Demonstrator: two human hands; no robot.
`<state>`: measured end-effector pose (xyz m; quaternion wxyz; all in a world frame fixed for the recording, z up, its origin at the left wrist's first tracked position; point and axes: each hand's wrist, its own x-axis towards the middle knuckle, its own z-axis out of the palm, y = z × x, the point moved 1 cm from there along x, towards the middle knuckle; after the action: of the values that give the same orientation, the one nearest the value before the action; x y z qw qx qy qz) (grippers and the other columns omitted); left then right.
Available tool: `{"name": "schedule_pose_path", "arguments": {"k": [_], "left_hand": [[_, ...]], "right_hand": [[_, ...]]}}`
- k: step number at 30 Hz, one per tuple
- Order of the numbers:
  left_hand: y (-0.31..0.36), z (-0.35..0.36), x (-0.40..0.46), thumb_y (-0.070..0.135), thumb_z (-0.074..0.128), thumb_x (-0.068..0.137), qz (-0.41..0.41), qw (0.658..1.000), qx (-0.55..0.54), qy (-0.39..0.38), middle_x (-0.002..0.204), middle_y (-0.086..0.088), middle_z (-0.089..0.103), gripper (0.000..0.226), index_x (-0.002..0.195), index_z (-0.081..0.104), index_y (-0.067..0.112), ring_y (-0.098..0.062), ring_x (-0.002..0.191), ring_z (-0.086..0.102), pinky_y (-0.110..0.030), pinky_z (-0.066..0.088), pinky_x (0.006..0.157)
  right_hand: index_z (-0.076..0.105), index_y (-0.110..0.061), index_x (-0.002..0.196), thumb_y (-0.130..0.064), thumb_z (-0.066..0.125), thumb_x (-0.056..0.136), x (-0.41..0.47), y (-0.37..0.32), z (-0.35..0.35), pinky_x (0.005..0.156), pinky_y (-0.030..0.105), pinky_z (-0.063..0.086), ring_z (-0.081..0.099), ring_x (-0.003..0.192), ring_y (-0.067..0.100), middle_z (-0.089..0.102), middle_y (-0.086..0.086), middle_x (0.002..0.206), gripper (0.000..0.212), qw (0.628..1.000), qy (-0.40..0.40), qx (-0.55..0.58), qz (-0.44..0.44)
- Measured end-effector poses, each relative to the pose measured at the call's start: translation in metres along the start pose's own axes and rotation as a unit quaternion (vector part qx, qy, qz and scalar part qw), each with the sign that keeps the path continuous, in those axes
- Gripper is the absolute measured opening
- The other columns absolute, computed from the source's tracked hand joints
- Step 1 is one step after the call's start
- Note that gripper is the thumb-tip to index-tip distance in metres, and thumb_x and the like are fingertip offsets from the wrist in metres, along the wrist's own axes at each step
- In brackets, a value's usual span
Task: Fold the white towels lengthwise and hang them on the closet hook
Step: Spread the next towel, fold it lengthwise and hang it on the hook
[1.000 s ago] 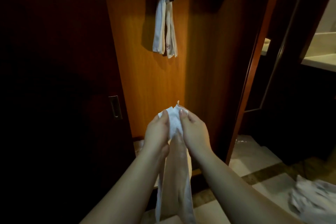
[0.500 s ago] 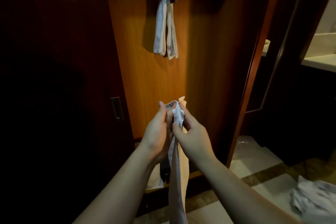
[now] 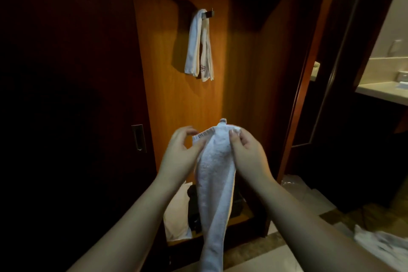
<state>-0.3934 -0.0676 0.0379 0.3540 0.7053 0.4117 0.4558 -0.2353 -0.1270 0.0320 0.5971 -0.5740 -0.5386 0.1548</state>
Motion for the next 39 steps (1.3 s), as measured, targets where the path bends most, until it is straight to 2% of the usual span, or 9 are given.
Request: {"name": "schedule_pose_path", "arguments": {"k": [4,10,16,22,25,28,34,36,39], "left_hand": [[-0.021,-0.015,0.021,0.042,0.073,0.086,-0.021,0.988,0.139,-0.071,0.142,0.004,0.045,0.057,0.137,0.048,0.039,-0.019,0.134,0.038,-0.041,0.037,0.110],[-0.024,-0.041,0.037,0.054,0.066,0.087,-0.010,0.909,0.372,-0.190,0.106,0.009,0.039,0.015,0.093,0.057,0.043,-0.029,0.130,0.028,-0.050,0.032,0.110],[0.016,-0.072,0.041,0.031,0.073,0.087,0.172,0.912,0.367,-0.062,0.089,0.005,0.048,0.008,0.095,0.071,0.028,-0.018,0.097,0.047,-0.044,0.030,0.103],[0.055,-0.056,0.039,0.028,0.066,0.093,0.106,0.929,0.354,-0.029,0.116,-0.003,0.066,0.051,0.140,0.050,0.023,-0.020,0.101,0.063,-0.027,0.048,0.076],[0.064,-0.051,0.041,0.023,0.055,0.099,0.112,0.896,0.430,-0.015,0.100,-0.003,0.060,0.021,0.113,0.068,0.016,-0.023,0.099,0.056,-0.029,0.042,0.069],[0.068,-0.050,0.040,0.031,0.059,0.097,0.129,0.871,0.475,0.008,0.097,0.002,0.041,0.008,0.089,0.059,0.029,-0.019,0.100,0.036,-0.037,0.041,0.082],[0.052,-0.052,0.041,0.033,0.060,0.096,0.035,0.983,0.179,-0.026,0.085,-0.001,0.061,0.010,0.094,0.057,0.023,-0.015,0.068,0.055,-0.027,0.040,0.055],[0.045,-0.048,0.037,0.031,0.056,0.099,0.014,0.999,-0.006,0.033,0.088,-0.007,0.067,0.013,0.092,0.060,0.021,-0.022,0.076,0.062,-0.035,0.047,0.065],[0.039,-0.035,0.032,0.034,0.049,0.102,0.045,0.982,-0.056,0.174,0.084,0.002,0.066,0.020,0.088,0.059,0.025,-0.013,0.075,0.061,-0.031,0.046,0.062]], "right_hand": [[0.068,-0.050,0.102,-0.044,0.048,0.102,0.017,-0.012,-0.018,0.069,0.011,0.049,0.067,0.091,-0.005,0.071,-0.023,0.101,0.020,0.999,-0.022,-0.015,-0.020],[0.069,-0.042,0.109,-0.039,0.048,0.104,0.029,-0.018,-0.050,0.078,0.020,0.044,0.062,0.096,-0.010,0.068,-0.030,0.104,0.021,0.999,-0.007,-0.031,-0.028],[0.068,-0.044,0.097,-0.041,0.049,0.104,0.032,-0.010,-0.077,0.075,0.026,0.048,0.067,0.088,-0.003,0.071,-0.023,0.097,0.021,0.998,-0.030,-0.053,-0.019],[0.067,-0.042,0.102,-0.053,0.047,0.099,0.037,-0.011,-0.085,0.081,0.034,0.051,0.068,0.092,0.005,0.071,-0.015,0.100,0.023,0.999,-0.018,-0.012,-0.031],[0.067,-0.045,0.101,-0.062,0.045,0.093,0.038,-0.011,-0.083,0.082,0.034,0.052,0.068,0.091,0.003,0.071,-0.017,0.100,0.028,0.999,-0.009,-0.008,-0.033],[0.067,-0.043,0.102,-0.064,0.045,0.090,0.040,-0.010,-0.082,0.089,0.046,0.056,0.069,0.094,0.010,0.072,-0.013,0.102,0.033,0.999,0.009,0.011,-0.029],[0.067,-0.042,0.101,-0.064,0.046,0.089,0.047,-0.015,-0.079,0.093,0.052,0.055,0.069,0.098,0.015,0.072,-0.008,0.105,0.033,0.998,0.034,0.050,-0.029],[0.067,-0.042,0.100,-0.061,0.046,0.092,0.049,-0.020,-0.074,0.091,0.049,0.055,0.069,0.099,0.014,0.072,-0.008,0.105,0.030,0.996,0.047,0.059,-0.039],[0.066,-0.044,0.096,-0.052,0.044,0.100,0.049,-0.027,-0.064,0.079,0.032,0.055,0.068,0.093,0.006,0.072,-0.015,0.101,0.024,0.995,0.064,0.052,-0.051]]}}
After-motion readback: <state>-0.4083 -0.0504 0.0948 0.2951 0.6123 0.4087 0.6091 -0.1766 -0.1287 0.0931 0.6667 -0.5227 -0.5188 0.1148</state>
